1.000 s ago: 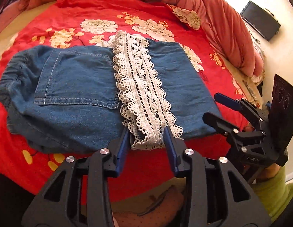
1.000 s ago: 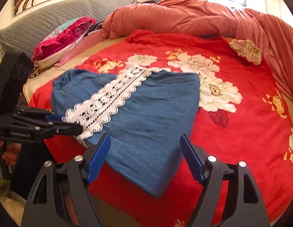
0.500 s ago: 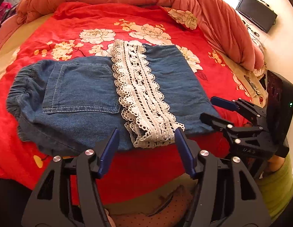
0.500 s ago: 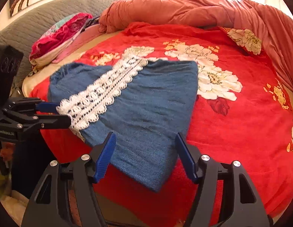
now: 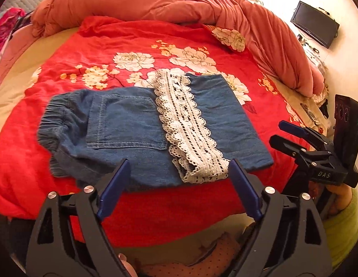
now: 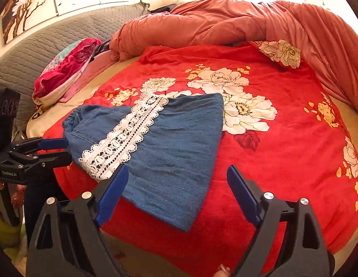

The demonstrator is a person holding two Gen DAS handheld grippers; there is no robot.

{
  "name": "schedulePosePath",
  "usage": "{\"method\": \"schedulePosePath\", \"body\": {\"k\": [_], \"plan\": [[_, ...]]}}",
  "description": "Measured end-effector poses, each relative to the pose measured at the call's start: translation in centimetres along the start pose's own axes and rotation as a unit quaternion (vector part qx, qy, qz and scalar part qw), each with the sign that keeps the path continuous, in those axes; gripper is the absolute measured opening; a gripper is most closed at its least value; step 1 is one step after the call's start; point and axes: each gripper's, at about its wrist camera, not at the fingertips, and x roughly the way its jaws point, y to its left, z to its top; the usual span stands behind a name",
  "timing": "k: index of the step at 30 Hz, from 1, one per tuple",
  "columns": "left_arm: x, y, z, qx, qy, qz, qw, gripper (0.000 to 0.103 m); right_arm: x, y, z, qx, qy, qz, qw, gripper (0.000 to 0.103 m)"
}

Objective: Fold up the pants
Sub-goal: 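Move both open grippers toward the elastic waistband end of the folded pants, then grasp the elastic waistband with the right gripper and lift it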

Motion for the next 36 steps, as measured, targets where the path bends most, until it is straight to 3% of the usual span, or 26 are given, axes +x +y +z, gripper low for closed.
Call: {"method": "schedulePosePath", "body": {"k": [3, 15, 30, 31, 34, 36], "plan": [[-0.9, 1.1, 0.0, -0.006, -0.009, 0.01, 0.9999, 0.088, -0.1, 0.4, 0.3, 0.001, -0.002, -0.001, 1.0, 0.095], [-3.1, 8.6, -1.5, -0.086, -0.016, 0.059, 0.9944, 0.091, 1.7, 4.2, 3.9, -0.03, 0.006, 0.029, 0.999, 0.096], [-1.5, 12.3, -1.7, -0.125, -0.008, 0.046, 0.9911, 0.091, 9.3, 12.1, 10.6, -0.112, 0.064, 0.105, 0.986, 0.096], [-1.3, 12.4, -1.7, -0.127, -0.009, 0.042, 0.9909, 0.089, 10.0, 12.8, 11.0, -0.12, 0.072, 0.111, 0.984, 0.096], [-0.8, 12.6, -1.5, -0.136, -0.008, 0.024, 0.9904, 0.068, 11.8, 14.4, 11.8, -0.139, 0.095, 0.128, 0.977, 0.096], [-0.3, 12.5, -1.4, -0.139, -0.008, 0.018, 0.9901, 0.063, 13.0, 15.3, 12.4, -0.147, 0.11, 0.138, 0.973, 0.096]]}}
